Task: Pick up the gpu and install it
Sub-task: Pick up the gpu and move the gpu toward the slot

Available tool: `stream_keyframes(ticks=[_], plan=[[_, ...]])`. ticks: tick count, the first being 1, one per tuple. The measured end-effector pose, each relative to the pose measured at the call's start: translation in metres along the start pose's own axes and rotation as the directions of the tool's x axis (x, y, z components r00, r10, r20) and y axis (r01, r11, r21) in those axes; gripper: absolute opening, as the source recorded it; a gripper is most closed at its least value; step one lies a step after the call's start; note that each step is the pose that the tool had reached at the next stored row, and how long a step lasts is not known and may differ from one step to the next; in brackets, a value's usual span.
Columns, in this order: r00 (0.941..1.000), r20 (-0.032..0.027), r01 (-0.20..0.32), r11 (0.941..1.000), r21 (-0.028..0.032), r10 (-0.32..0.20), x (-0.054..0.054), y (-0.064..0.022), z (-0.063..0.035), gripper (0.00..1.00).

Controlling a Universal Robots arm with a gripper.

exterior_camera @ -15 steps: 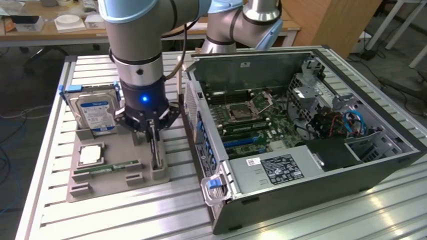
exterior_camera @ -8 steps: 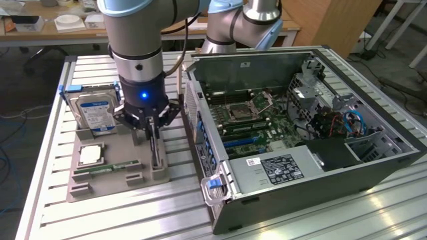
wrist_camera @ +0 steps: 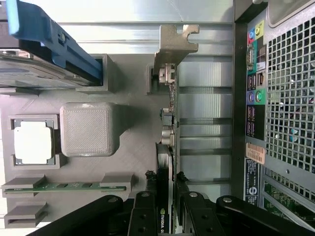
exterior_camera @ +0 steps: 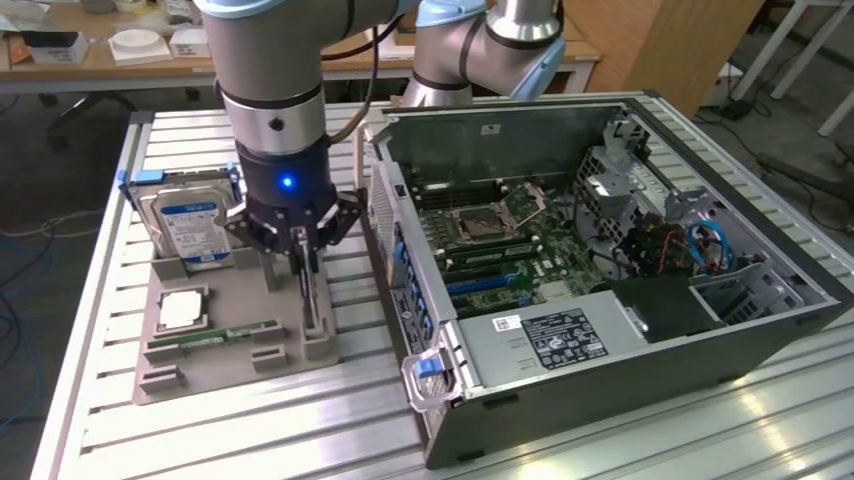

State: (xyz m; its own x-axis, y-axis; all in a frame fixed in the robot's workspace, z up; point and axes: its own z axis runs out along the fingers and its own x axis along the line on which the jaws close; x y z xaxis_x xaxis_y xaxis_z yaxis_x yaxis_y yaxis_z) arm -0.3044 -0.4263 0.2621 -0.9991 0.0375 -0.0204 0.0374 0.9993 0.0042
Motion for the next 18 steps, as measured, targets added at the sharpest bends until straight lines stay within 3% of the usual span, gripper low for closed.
stream_keyframes(ticks=[18], plan=[[1.0, 0.0, 0.0, 1.0, -0.0001, 0.0, 0.0, 0.0001, -0.0199, 0.26]])
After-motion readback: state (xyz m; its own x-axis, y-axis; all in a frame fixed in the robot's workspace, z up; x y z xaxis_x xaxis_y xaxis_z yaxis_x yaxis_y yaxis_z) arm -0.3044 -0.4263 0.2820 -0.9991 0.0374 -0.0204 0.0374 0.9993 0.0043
